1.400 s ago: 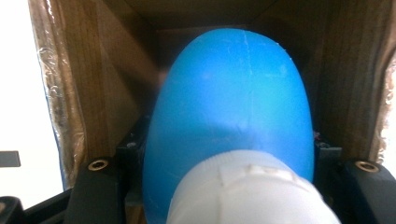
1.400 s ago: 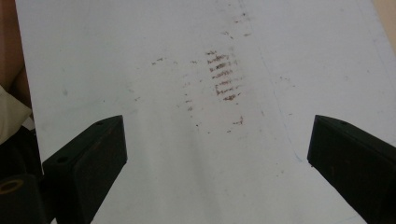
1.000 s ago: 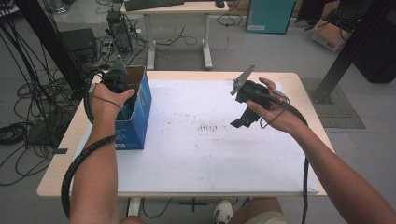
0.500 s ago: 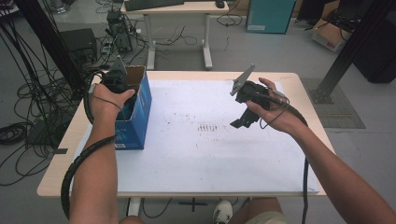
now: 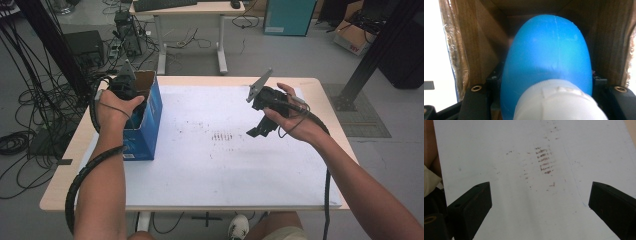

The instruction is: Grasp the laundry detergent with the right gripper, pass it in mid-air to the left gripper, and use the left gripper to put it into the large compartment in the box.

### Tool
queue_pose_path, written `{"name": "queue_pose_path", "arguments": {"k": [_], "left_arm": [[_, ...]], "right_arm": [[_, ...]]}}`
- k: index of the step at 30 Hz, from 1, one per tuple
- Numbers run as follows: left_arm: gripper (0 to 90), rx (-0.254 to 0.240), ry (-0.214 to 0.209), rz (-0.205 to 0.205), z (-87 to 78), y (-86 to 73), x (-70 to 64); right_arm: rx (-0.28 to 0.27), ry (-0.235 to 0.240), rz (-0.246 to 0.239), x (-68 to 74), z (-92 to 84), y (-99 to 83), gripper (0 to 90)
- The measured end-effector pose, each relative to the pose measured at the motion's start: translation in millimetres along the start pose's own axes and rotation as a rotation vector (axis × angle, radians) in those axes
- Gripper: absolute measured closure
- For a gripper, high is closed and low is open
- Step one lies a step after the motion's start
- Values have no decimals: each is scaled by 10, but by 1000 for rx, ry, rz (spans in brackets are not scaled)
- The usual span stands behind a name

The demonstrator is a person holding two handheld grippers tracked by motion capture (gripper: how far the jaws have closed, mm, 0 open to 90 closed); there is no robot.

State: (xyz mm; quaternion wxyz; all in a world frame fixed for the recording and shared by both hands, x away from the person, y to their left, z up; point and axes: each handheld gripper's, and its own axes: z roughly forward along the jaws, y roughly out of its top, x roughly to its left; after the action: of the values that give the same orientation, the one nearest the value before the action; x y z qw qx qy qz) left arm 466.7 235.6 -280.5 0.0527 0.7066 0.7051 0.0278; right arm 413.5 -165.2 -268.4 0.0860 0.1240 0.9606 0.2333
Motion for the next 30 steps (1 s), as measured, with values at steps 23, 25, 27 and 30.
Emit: {"name": "queue_pose_path", "arguments": {"k": [23,25,27,30], "left_arm": [[312,-4,13,15,-79,-38,-3],[312,-4,21,20,-106,-42,-17],[310,-8,26,25,-136,-44,-24],[304,-15,32,27,-199,-50,-29]], "right_arm": [[-5,-1,-12,16,-16,39,48],[-7,-2,-13,22,-13,48,48],[-6,-3,-14,29,-16,60,48],[-6,-4,-23,29,-29,73,48]]}}
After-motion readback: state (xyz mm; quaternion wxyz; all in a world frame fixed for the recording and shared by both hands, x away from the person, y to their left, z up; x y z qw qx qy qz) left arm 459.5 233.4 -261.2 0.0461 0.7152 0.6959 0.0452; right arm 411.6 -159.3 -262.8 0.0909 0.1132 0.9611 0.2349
